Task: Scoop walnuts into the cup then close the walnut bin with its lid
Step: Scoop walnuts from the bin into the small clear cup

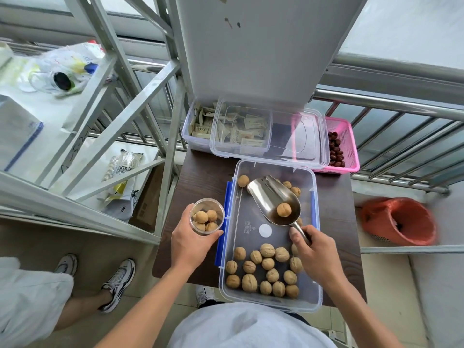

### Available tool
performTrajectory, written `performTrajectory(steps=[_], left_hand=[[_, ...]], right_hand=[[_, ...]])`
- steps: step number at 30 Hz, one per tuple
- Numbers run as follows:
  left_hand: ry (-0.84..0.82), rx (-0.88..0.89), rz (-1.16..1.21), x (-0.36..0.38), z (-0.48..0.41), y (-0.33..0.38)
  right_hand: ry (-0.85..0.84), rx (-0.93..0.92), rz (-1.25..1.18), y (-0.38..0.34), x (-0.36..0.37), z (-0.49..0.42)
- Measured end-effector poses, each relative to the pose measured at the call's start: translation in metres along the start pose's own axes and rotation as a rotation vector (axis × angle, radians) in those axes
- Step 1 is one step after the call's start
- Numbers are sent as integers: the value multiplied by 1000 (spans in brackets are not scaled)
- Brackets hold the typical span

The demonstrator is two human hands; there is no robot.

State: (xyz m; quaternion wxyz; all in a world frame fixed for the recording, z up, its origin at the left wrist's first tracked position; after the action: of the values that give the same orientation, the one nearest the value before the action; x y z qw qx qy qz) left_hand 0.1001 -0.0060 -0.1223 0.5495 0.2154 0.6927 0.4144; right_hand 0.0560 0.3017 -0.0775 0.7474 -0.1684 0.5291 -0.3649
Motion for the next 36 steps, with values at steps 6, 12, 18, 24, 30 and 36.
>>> performTrajectory(steps=[6, 12, 18, 24, 30, 36], left_hand=[[-13, 12, 36, 0, -3, 4], [-34, 41, 56, -1, -3, 8], [-46, 66, 54, 0, -3, 7], [-45, 101, 37, -1, -4, 10], [-33, 111, 18, -1, -3, 7], [-21, 100, 39, -2, -2, 9]], right_hand=[[-227, -113, 113, -38, -18, 11], [-248, -191, 276, -68, -19, 19], [-237, -199, 322, -76, -21, 24], [-200, -189, 407, -86, -28, 29], [-199, -172, 452, -92, -34, 31], [-211, -161, 441, -91, -39, 34]])
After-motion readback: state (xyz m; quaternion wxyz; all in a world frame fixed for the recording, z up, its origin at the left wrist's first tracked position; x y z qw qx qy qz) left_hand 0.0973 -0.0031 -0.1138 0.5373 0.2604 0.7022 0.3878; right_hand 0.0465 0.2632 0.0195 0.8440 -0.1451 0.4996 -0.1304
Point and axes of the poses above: each hand's wrist, its own z-axis away from the middle knuckle, its own x-axis out of the palm, y = z × x, the point moved 5 cm from there along -z, towards the middle knuckle, and after that the axes turned 15 degrees about x, right-handed, at the moved point
